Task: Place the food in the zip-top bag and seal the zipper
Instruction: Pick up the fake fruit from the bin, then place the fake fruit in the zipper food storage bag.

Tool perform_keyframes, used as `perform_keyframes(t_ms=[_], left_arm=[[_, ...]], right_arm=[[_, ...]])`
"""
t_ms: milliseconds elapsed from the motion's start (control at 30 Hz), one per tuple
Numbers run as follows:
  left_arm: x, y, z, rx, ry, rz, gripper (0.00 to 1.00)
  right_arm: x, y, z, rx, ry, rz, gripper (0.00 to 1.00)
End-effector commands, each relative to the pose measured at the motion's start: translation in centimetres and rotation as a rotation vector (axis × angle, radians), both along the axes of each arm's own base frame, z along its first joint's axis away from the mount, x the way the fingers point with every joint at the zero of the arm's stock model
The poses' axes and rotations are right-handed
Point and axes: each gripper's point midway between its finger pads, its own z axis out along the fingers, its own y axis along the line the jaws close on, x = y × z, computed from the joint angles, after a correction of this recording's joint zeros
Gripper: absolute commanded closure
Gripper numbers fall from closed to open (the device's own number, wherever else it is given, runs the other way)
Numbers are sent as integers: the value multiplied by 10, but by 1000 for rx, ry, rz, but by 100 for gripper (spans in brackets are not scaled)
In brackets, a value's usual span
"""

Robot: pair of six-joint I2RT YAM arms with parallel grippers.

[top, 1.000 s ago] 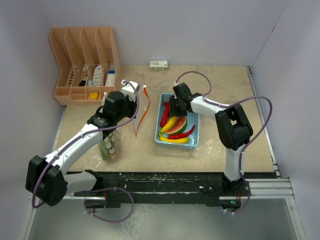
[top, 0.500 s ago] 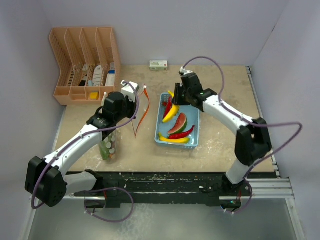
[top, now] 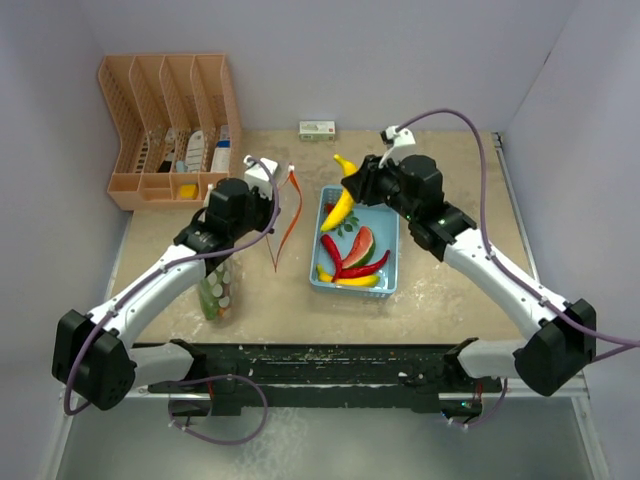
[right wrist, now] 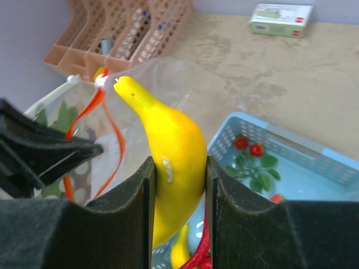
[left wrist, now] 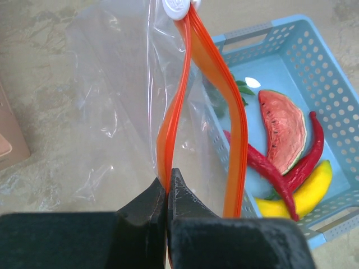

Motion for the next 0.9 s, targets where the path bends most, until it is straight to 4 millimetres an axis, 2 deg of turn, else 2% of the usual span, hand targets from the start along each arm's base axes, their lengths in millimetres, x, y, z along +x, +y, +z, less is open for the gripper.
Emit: perform_keyframes(t_ms=[0, 67, 133, 300, 500, 667, 767, 867], left_arm=[[10, -16, 39, -71, -60, -42, 100], [11, -20, 44, -77, -57, -58, 100], [10, -22, 46, -83, -54, -66, 100], [9, -23, 44, -103, -47, -67, 100], [6, -31, 48, -146, -36, -95, 100], [3, -39, 63, -180, -32, -134, 100], [1, -38, 73, -159, -21, -141, 100], [-2, -33, 83, -135, -21, -144, 100]], right_arm=[[-22, 43, 57, 160, -241, 151, 90], [-29, 53, 69, 211, -314, 149, 90], [-32, 52, 88, 297, -379, 119, 90], [-29, 53, 103, 396, -453, 68, 89], [-19, 61, 97, 383, -502, -6, 90], [-15, 71, 86, 291, -542, -70, 90], [-15, 70, 80, 226, -571, -113, 90], [-14, 60, 74, 154, -596, -168, 90]])
